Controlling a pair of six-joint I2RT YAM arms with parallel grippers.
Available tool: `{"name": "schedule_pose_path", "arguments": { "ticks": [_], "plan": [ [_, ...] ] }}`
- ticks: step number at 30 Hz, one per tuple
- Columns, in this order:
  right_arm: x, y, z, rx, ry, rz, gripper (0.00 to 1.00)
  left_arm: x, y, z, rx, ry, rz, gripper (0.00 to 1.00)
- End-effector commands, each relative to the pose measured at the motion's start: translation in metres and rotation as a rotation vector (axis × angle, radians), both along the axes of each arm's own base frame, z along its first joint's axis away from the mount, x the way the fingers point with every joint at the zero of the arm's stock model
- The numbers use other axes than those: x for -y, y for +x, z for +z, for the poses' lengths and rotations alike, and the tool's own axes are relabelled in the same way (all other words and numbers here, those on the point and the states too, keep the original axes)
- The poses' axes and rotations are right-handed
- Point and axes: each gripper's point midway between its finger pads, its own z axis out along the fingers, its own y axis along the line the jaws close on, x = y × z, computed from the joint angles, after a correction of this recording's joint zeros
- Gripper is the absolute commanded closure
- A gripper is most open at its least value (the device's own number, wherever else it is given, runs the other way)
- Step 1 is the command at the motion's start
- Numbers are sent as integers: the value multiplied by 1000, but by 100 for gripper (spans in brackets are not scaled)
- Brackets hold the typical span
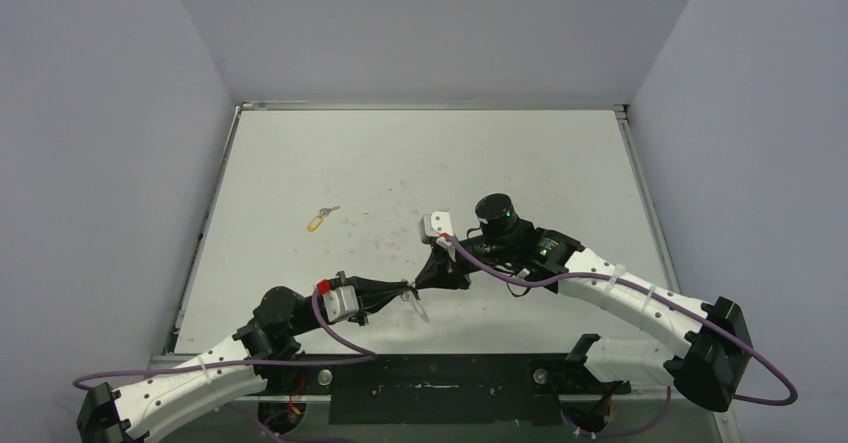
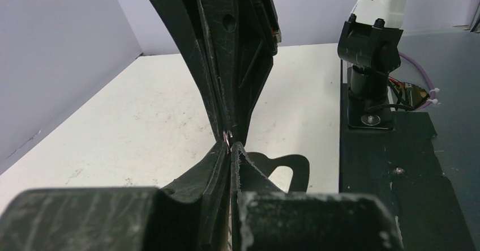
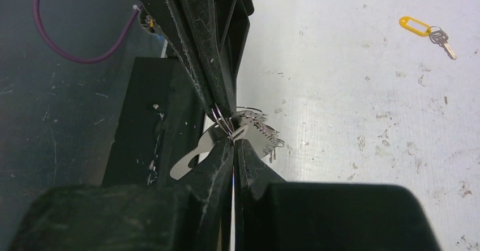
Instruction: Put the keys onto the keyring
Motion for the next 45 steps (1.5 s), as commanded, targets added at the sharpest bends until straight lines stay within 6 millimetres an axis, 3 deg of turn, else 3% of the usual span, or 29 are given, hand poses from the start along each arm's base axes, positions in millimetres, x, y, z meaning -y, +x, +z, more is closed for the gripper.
{"name": "schedule_pose_path", "arguments": {
  "ticks": [1,18,21,24,26,29,35,40,45],
  "plan": [
    [-6,-1,4,35,40,37,100,-1,-5,24,43,-81,-19,100],
    [-12,-4,-29,80,-76,31,99,-3,-4,27,48,-98,-12,100],
    [-10,2,-24,104,-62,-22,91,-3,-4,25,44,-93,-11,100],
    [-5,8,-9,158,2,-80,64,-3,-5,24,41,-93,-13,100],
    [0,7,3,193,52,-99,53,-3,-5,24,40,-95,-13,100],
    [3,5,13,219,107,-107,48,-3,-5,23,38,-94,-14,100],
    [-4,4,19,194,142,-103,50,-3,-6,25,40,-98,-18,100],
    [-16,2,23,159,178,-78,64,-3,-7,24,39,-98,-21,100],
    [-21,-2,22,142,175,-45,67,-4,-7,25,40,-100,-20,100]
  ]
}}
